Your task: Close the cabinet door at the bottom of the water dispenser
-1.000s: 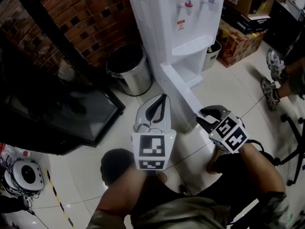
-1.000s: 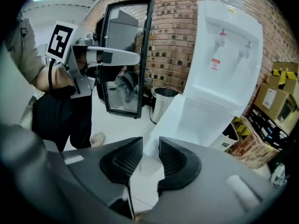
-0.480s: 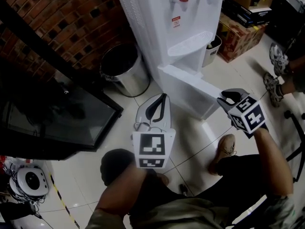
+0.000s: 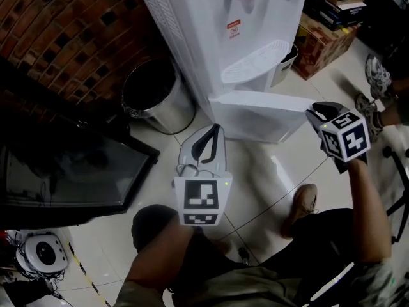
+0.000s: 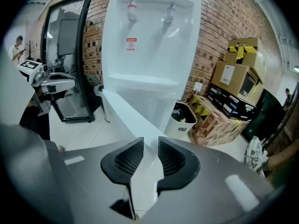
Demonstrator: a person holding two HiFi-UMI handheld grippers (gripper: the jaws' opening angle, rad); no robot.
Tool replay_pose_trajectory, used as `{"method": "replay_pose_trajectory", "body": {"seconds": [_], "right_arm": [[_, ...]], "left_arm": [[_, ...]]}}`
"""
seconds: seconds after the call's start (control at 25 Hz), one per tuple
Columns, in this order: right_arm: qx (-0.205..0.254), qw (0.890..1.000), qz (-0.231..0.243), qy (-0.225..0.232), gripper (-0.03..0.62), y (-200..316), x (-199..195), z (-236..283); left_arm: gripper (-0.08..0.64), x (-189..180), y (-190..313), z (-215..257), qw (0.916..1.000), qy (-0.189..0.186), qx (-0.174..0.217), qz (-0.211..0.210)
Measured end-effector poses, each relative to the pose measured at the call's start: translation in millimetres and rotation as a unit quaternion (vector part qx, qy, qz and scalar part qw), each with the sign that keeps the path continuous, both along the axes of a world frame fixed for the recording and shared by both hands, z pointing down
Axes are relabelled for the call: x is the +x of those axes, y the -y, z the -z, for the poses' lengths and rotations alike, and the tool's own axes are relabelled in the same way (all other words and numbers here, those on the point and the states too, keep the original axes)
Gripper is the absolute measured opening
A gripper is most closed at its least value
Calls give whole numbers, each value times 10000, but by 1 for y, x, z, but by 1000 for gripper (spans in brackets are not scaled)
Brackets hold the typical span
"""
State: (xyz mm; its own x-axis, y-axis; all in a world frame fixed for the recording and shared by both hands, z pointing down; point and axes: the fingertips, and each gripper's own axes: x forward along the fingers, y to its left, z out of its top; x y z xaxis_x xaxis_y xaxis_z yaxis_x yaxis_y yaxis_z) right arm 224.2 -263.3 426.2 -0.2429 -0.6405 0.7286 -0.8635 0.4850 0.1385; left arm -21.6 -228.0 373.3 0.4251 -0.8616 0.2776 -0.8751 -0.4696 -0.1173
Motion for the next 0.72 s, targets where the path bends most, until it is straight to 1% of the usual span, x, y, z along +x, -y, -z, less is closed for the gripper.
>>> {"method": "replay_pose_trajectory", "body": {"seconds": [0.12, 0.24, 0.28, 0.4, 0.44, 0.52, 0.6, 0.72], "right_arm": [[134, 9993, -352, 29, 92, 25, 12, -1], [344, 9966, -748, 27, 83, 52, 20, -3], [398, 9954, -868, 71, 70, 61, 20, -4], [548, 9902, -1244, 307, 2, 88, 16, -9], [612, 9877, -1386, 389, 1, 98, 16, -10], [750, 9812, -1661, 629, 2, 117, 18, -10], [876, 9746, -1824, 961, 2, 132, 18, -10], [1027, 9655, -1806, 1567, 2, 149, 12, -14]], "left_arm": [[1, -2, 10, -2, 10000, -41, -32, 10], [0, -4, 19, -2, 10000, -21, 19, 15], [1, -6, 22, -4, 10000, -12, 5, 34], [0, -14, 30, -9, 9998, -11, -80, 157], [0, -16, 33, -10, 9997, -22, -92, 203], [0, -18, 40, -10, 9996, -41, -77, 279], [2, -20, 46, -10, 9994, -53, -70, 329], [0, -24, 50, -8, 9992, -89, -74, 378]]}}
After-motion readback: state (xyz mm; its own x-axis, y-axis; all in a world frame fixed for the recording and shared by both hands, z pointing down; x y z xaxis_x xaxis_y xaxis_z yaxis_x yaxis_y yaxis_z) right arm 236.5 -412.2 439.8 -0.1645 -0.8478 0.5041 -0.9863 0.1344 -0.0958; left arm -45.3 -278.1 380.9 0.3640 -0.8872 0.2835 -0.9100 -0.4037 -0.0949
